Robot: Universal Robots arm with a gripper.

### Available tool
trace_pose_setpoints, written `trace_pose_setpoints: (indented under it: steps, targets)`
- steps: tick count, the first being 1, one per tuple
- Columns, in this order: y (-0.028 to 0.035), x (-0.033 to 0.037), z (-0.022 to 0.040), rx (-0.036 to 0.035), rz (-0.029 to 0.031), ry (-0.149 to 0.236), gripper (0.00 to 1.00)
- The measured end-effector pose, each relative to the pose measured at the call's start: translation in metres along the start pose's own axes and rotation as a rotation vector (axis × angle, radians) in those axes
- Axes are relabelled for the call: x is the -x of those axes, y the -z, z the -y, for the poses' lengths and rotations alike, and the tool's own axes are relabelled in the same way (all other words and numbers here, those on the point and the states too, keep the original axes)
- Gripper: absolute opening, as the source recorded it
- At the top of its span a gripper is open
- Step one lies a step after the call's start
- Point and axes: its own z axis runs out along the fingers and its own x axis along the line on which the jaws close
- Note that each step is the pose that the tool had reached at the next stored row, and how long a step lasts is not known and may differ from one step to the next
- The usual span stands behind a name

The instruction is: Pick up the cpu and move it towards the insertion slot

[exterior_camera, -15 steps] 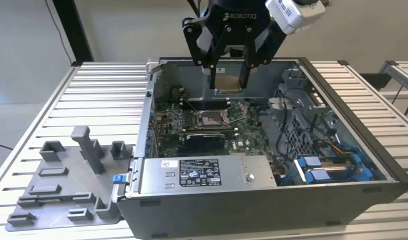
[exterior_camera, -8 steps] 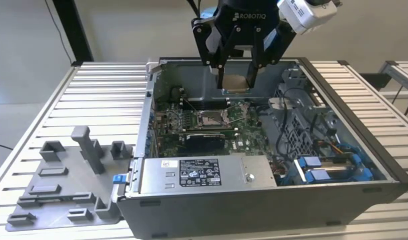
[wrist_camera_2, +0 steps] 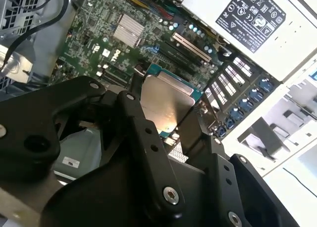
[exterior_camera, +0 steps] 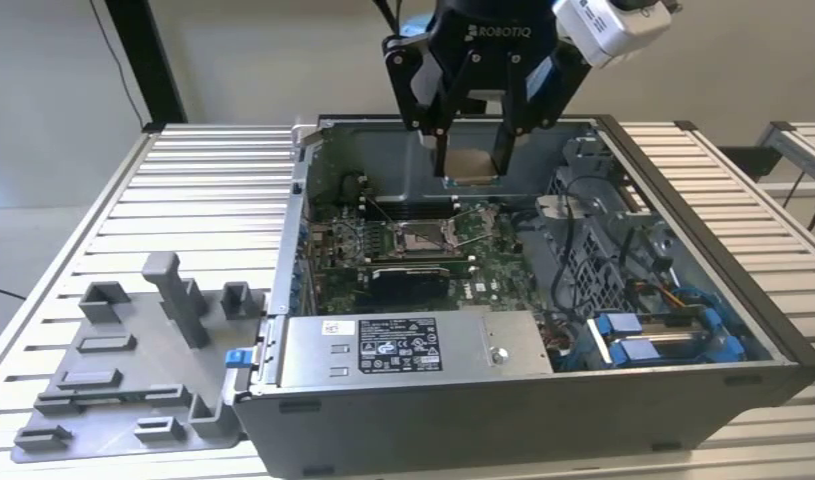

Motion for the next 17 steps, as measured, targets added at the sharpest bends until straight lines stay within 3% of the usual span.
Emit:
trace_pose_setpoints:
  steps: [17]
  targets:
    - [-0.0050,0.0008,-0.0340,-0.0001,0.0067,0.000,0.00]
